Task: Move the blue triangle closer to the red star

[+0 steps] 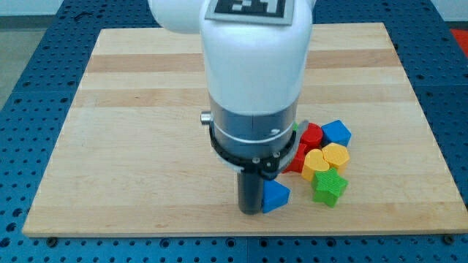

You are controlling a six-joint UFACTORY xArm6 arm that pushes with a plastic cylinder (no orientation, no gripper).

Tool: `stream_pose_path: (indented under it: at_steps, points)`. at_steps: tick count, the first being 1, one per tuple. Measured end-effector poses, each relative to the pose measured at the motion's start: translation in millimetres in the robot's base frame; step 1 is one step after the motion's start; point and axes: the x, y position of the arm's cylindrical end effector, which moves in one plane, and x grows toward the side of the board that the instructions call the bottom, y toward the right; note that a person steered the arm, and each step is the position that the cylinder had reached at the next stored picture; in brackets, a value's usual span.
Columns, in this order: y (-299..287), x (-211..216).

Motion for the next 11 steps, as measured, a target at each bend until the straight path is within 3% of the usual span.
stream_pose_path:
  at_steps: [1,3,4,8,10,11]
  points:
    - [4.2,-5.3]
    - [1.9,32.2]
    - [28.7,31.8]
    - [14.8,-32.9]
    - [-43.5,-71.4]
    - [-6.4,-79.1]
